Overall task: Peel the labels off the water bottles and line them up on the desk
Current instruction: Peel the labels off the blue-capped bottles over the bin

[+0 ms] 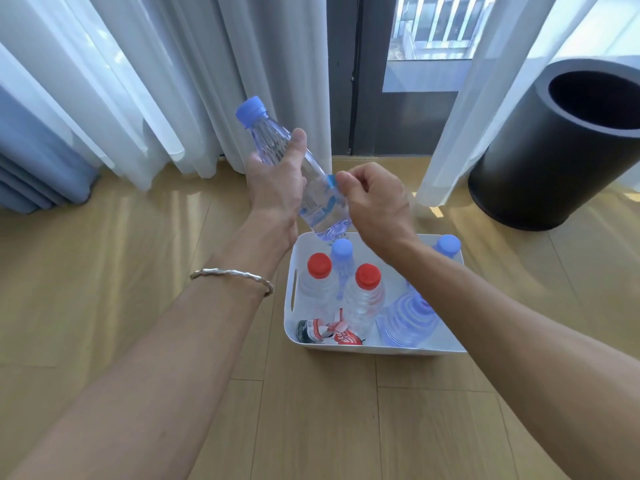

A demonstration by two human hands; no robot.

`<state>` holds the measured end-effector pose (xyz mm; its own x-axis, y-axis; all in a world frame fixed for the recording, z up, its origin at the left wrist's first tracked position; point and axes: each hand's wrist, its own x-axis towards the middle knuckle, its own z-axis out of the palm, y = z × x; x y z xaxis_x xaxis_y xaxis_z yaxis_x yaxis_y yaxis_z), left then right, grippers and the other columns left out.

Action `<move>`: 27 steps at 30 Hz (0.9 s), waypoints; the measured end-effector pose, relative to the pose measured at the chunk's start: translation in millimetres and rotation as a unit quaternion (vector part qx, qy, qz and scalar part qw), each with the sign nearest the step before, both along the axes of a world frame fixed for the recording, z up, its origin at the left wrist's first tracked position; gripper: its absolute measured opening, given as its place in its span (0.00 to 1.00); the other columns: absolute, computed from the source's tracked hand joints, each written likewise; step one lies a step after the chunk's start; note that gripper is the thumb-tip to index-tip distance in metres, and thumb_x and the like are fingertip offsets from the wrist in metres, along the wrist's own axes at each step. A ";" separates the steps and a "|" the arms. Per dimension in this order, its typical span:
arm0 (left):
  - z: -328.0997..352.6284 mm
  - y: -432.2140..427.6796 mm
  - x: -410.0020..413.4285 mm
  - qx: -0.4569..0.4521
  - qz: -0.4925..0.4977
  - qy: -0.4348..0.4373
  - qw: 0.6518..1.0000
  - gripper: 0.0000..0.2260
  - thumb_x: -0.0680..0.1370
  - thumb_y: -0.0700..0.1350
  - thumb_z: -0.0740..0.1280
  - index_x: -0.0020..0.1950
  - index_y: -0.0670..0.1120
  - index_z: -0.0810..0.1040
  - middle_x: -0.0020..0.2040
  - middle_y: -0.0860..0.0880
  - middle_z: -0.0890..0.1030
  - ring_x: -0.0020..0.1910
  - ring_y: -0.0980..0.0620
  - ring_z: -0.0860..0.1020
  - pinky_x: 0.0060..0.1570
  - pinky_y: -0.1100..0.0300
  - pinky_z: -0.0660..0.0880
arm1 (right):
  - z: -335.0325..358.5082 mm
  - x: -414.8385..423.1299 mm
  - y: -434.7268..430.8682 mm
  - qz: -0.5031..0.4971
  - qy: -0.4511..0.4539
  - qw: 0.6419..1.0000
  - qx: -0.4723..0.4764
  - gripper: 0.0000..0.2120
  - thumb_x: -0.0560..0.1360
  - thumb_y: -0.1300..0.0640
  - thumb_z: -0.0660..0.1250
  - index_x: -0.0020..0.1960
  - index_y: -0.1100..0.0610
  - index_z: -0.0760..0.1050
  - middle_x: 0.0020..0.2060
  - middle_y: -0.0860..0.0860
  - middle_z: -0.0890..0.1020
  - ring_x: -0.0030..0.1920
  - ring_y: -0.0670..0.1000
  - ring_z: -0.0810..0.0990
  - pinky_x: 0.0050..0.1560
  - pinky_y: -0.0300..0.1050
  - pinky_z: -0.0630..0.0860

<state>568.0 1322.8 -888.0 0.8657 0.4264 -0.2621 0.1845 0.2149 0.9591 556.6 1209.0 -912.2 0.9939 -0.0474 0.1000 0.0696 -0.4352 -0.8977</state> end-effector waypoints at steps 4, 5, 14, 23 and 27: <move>1.3 1.0 1.6 0.013 -0.009 -0.014 1.000 0.11 0.79 0.57 0.63 0.56 0.52 0.71 0.44 0.54 0.76 0.50 0.50 0.81 0.46 0.57 0.78 | -0.2 6.8 -6.4 0.012 0.078 0.991 0.109 0.12 0.81 0.54 0.61 0.40 0.57 0.74 0.39 0.53 0.80 0.43 0.53 0.81 0.48 0.50 0.82; 2.3 0.9 1.7 0.018 -0.007 -0.019 1.000 0.12 0.79 0.57 0.62 0.57 0.51 0.70 0.45 0.53 0.77 0.48 0.50 0.81 0.42 0.59 0.78 | 0.4 7.0 -6.7 0.021 0.101 0.984 0.145 0.13 0.81 0.55 0.61 0.39 0.57 0.74 0.39 0.54 0.80 0.42 0.53 0.81 0.49 0.53 0.82; 0.9 11.1 3.5 -0.014 0.021 0.005 1.000 0.18 0.80 0.60 0.58 0.63 0.50 0.68 0.41 0.49 0.76 0.36 0.54 0.78 0.35 0.59 0.77 | 4.9 -3.2 -4.1 0.168 0.164 0.949 0.212 0.19 0.78 0.43 0.59 0.50 0.58 0.77 0.52 0.63 0.82 0.53 0.59 0.82 0.57 0.54 0.79; 1.3 9.8 2.4 -0.010 0.024 -0.025 0.999 0.23 0.78 0.60 0.60 0.67 0.48 0.67 0.53 0.44 0.79 0.50 0.45 0.82 0.48 0.49 0.81 | 1.5 -16.4 14.9 0.160 0.078 0.972 0.156 0.10 0.81 0.48 0.59 0.47 0.47 0.78 0.38 0.45 0.83 0.39 0.41 0.80 0.46 0.38 0.77; 6.6 4.7 -1.1 -0.048 0.018 -0.024 0.998 0.12 0.81 0.58 0.58 0.57 0.52 0.66 0.44 0.46 0.77 0.45 0.45 0.83 0.45 0.52 0.81 | 3.6 -14.1 17.6 0.093 0.103 0.955 0.262 0.12 0.80 0.49 0.61 0.45 0.48 0.81 0.41 0.53 0.84 0.44 0.52 0.81 0.53 0.55 0.79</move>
